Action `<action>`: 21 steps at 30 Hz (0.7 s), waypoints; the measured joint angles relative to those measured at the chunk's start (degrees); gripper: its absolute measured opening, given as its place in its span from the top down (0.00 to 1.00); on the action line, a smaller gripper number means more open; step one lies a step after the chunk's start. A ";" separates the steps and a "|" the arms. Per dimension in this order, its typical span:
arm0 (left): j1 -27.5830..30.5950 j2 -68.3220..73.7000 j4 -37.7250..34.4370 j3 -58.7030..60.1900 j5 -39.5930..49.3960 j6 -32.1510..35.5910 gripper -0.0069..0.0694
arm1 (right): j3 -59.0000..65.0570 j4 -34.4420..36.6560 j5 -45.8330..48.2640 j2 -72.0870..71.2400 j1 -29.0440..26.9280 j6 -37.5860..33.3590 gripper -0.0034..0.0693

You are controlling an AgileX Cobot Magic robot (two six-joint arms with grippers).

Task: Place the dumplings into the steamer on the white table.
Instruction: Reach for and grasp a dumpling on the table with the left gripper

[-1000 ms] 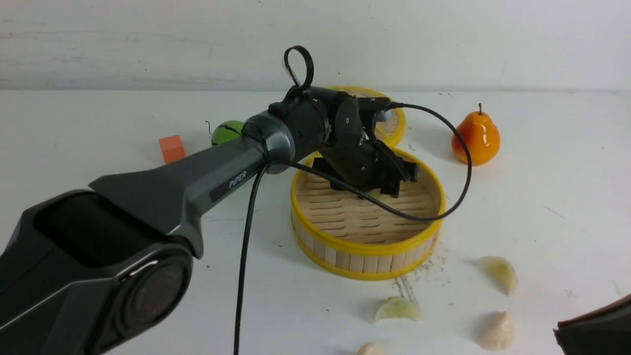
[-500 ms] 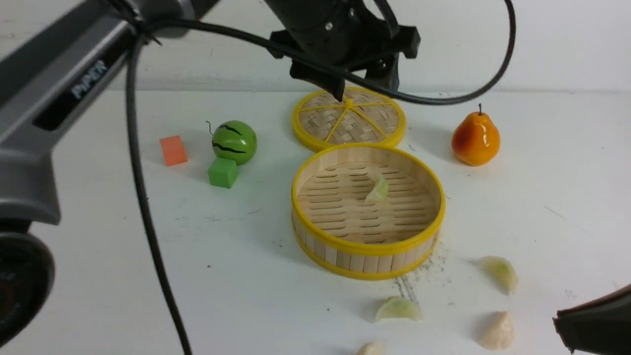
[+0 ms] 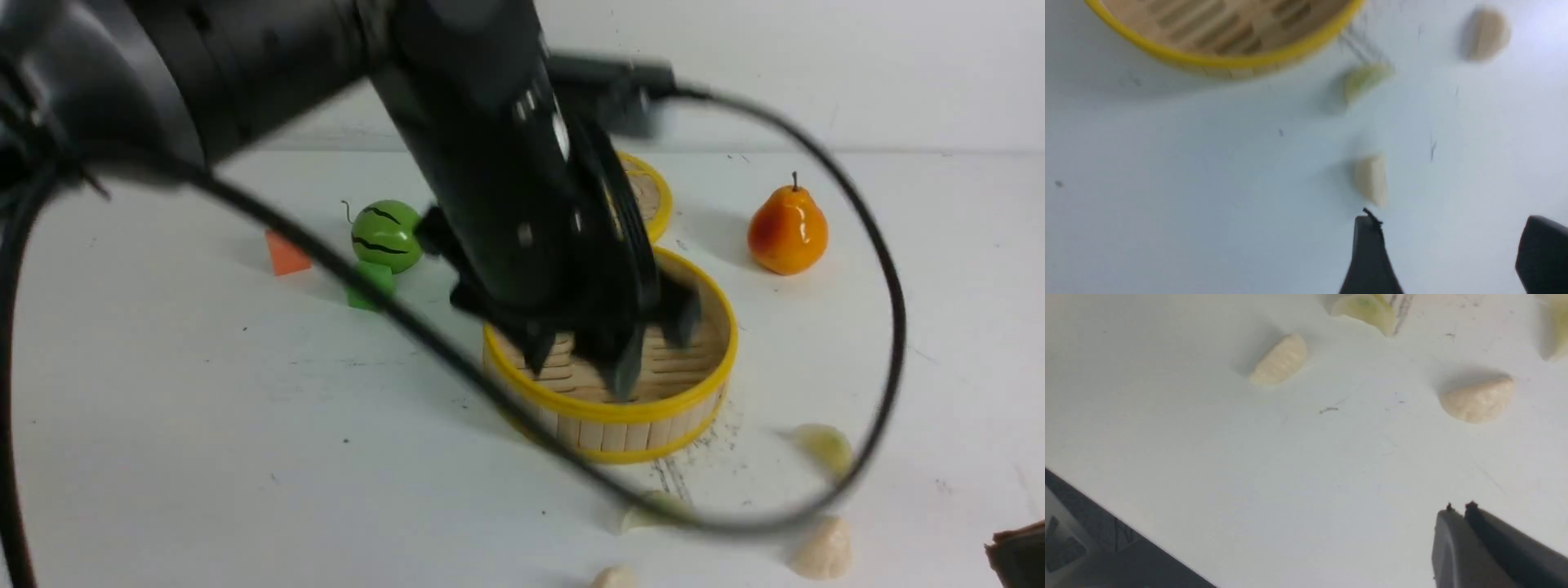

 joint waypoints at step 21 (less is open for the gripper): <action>-5.68 16.84 4.13 16.98 -24.24 -7.37 0.31 | 0.00 -1.26 -1.80 0.00 0.00 0.24 0.88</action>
